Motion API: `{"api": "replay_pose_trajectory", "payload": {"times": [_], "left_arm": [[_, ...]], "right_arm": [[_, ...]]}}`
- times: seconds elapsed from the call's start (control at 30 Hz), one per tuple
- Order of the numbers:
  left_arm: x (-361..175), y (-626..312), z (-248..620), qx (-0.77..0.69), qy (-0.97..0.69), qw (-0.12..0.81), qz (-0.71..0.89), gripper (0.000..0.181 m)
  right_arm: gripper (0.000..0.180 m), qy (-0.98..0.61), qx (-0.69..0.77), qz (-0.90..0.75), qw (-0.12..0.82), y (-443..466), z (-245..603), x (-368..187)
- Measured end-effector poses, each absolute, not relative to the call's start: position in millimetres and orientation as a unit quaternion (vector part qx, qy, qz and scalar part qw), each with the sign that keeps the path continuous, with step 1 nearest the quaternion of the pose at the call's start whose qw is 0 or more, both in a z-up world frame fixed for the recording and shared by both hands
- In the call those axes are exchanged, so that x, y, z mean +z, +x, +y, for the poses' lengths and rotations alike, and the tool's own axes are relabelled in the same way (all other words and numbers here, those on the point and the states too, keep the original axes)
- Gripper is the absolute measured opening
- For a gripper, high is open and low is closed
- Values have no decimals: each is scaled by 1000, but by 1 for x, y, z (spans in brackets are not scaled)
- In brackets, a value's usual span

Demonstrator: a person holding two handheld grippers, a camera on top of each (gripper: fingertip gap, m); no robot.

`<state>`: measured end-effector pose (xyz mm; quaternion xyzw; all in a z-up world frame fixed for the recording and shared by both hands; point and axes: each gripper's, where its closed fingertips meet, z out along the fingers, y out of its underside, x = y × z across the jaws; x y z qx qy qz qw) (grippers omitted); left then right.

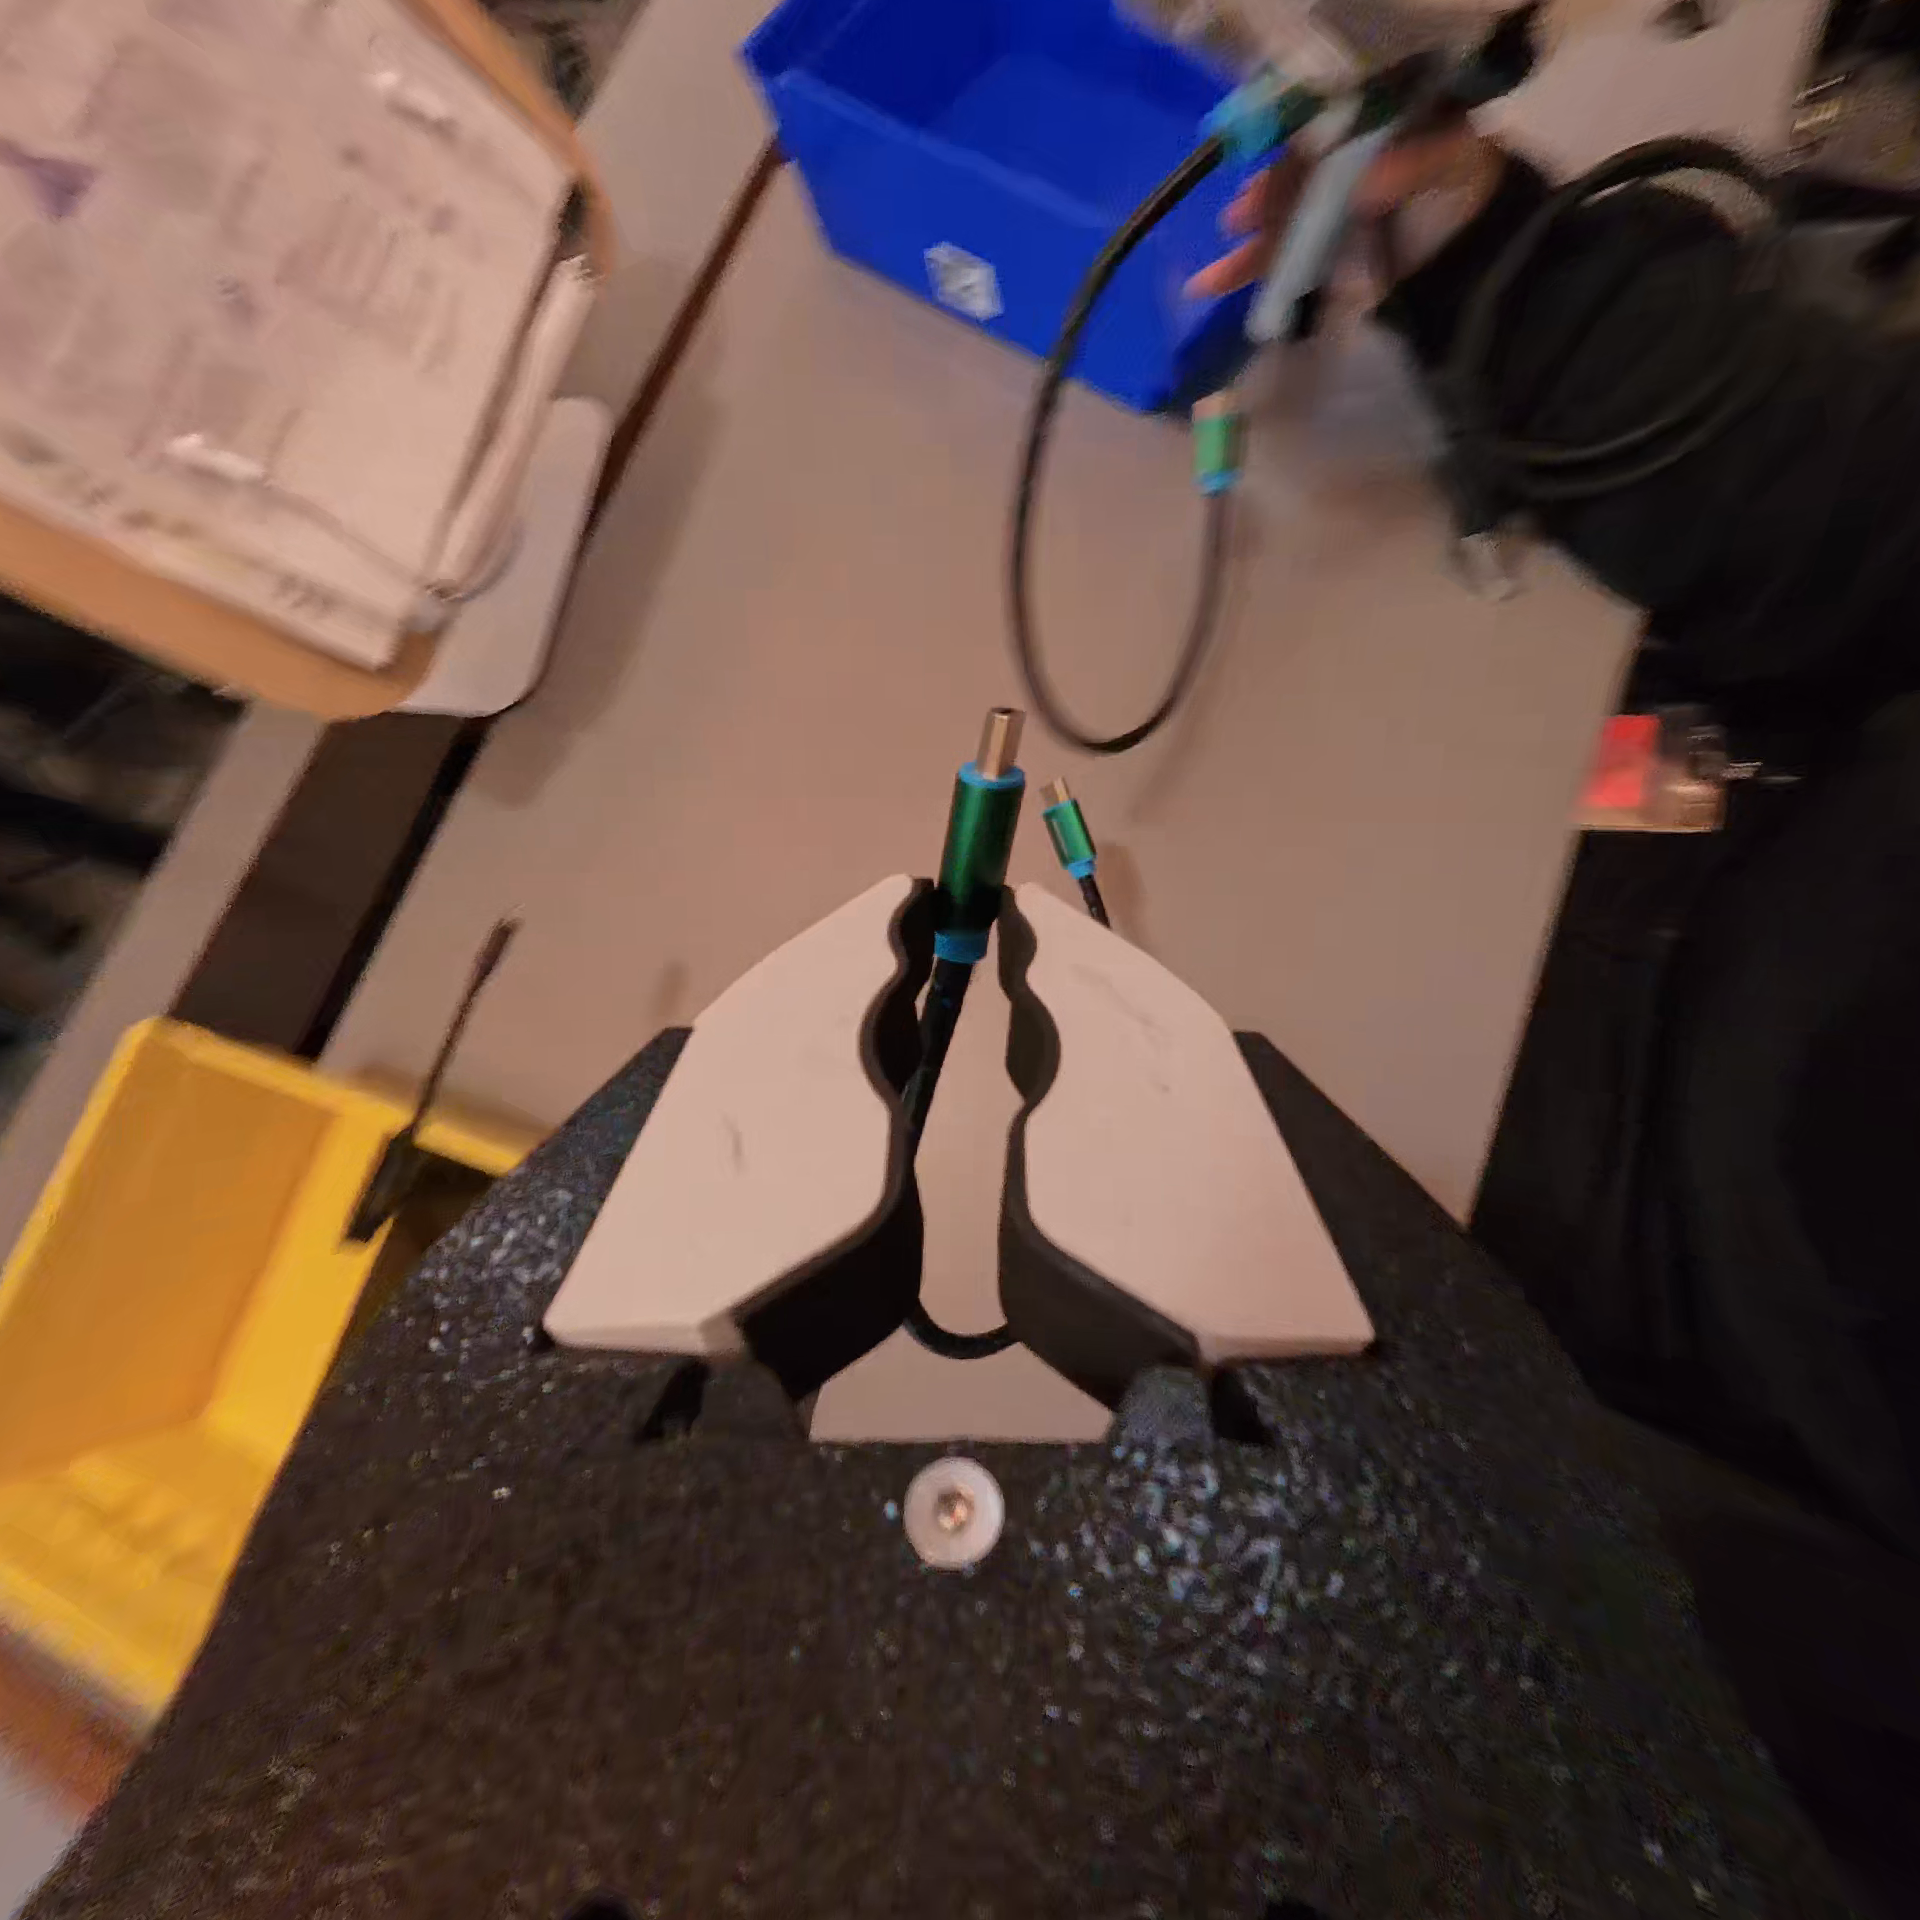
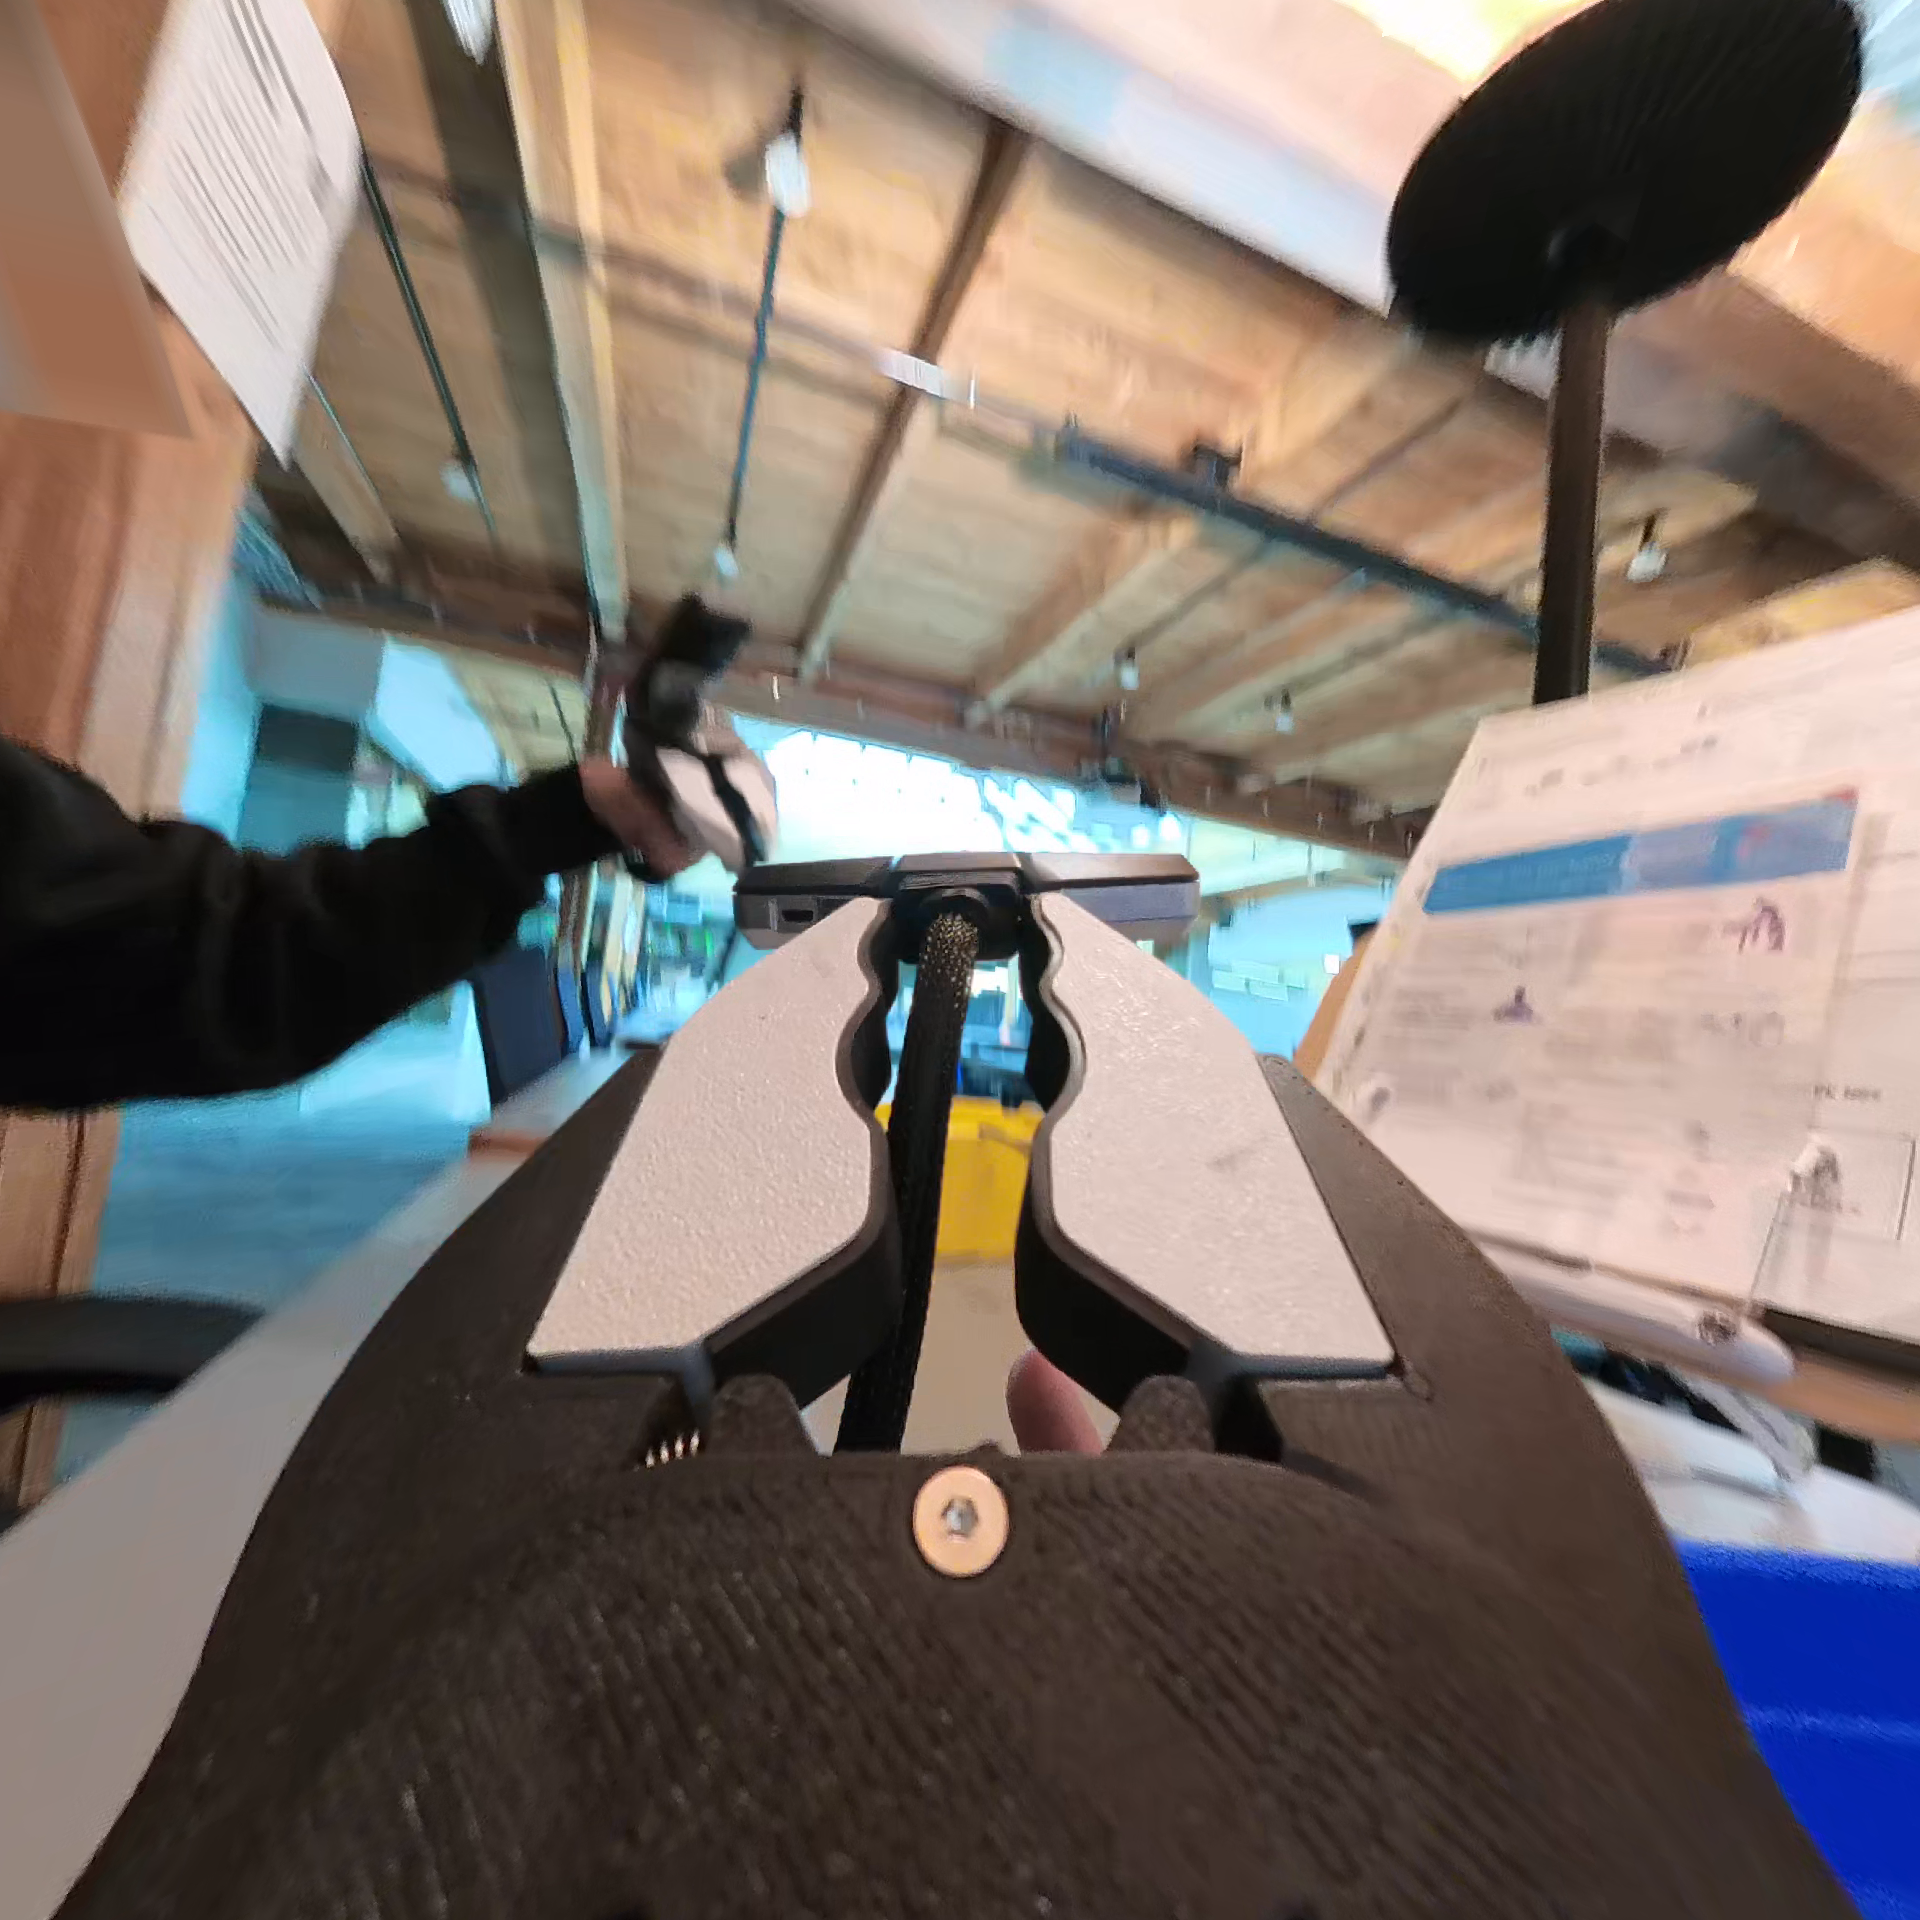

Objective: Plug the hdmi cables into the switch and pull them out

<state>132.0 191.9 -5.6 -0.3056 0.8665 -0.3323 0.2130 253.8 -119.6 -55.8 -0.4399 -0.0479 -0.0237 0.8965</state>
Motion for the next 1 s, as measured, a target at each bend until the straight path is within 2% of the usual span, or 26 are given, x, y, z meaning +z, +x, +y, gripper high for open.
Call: {"api": "replay_pose_trajectory", "payload": {"times": [0.03,0.33,0.67,0.83,1.0], "left_arm": [[-8,129,180,-352,-291,191,869,12],[-36,121,100,-476,-224,-23,850,12],[-38,142,84,-587,-244,-259,727,12],[-54,136,83,-500,-247,-411,721,12],[-79,146,78,-377,-286,-469,746,11]], "right_arm": [[22,-456,-23,-50,888,253,-113,-60],[23,-490,74,-125,859,212,-68,-70],[23,-509,116,-145,841,199,-51,-77],[23,-508,150,-166,832,187,-42,-82],[23,-525,175,-192,811,172,-32,-90]]}}
